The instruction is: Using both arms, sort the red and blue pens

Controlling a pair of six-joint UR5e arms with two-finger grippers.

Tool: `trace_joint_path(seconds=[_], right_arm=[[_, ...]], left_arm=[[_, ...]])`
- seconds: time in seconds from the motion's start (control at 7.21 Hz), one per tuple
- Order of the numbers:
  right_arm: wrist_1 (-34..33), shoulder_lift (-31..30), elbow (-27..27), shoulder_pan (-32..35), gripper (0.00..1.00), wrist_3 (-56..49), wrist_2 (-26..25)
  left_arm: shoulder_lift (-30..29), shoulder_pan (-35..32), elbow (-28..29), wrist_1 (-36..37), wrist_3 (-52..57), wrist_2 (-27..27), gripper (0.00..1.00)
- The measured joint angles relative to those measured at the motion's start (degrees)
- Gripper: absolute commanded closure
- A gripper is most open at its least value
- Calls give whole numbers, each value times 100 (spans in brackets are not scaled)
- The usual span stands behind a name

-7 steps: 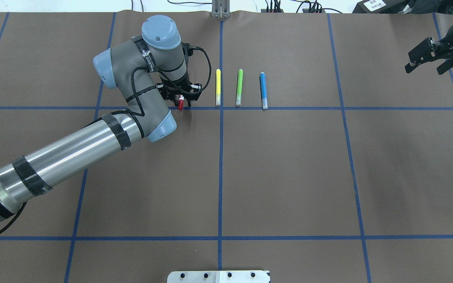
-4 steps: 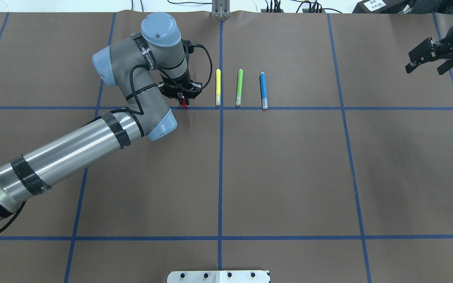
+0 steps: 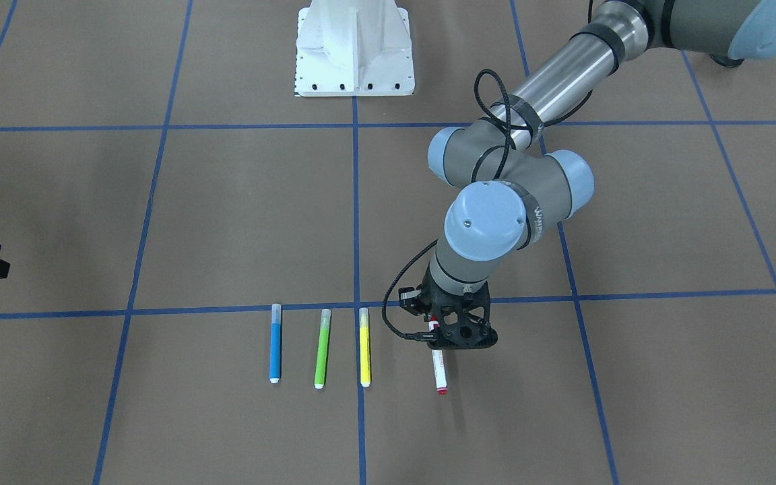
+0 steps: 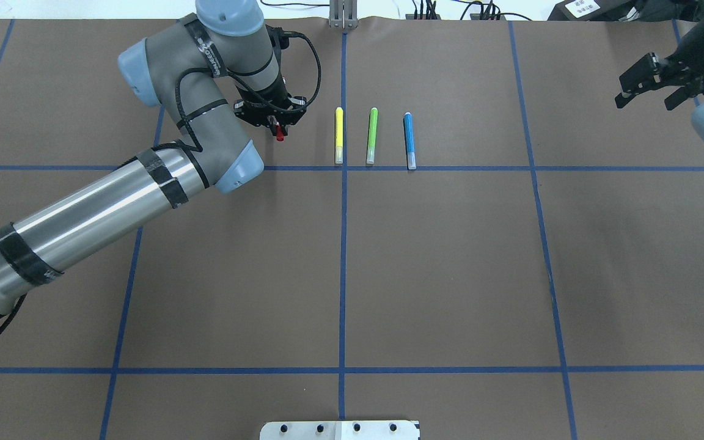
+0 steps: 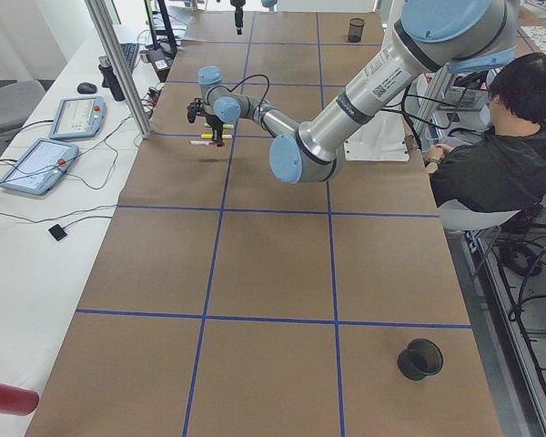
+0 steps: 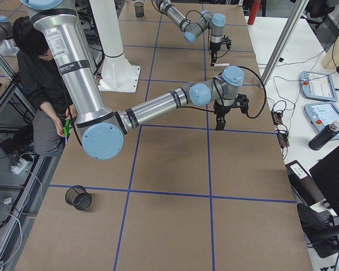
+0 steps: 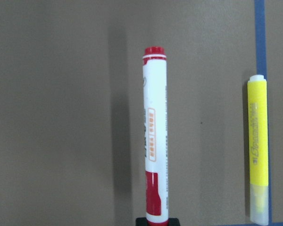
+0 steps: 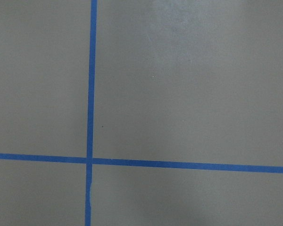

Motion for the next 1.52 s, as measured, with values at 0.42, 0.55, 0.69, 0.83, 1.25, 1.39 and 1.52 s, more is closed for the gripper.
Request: trace_joint_path(seconds=[0.42,0.55,0.69,0.83,1.25,1.39,1.52], right_arm=[[69,803,-394,-868,2,1288,-596],[216,1015,-623,-1050,2,1556,-743],[590,1195,-938,-1225,2,1849,-843],[1042,1415,-1318,-1448,3,2172,-954],[1465,2197,-2249,-2027,6,2734,-1366],[1477,2389,-2492,-2181,8,2753,-1509],[1484,2527,-2697,-2318,9,2736,-1659]], left_arm=[[677,-716,-650,128,56,-714,100],[1060,-929,-1027,150,111,-896,100],[1404,-1112,-1417,263,218,-1051,100],[1634,-1219,-1799,551,370,-1127,100],[1806,-1332,-2379,1299,788,-1155,100],[1812,-1344,-2407,1339,819,-1153,100],[1814,-1350,-2415,1353,830,-1152,100]])
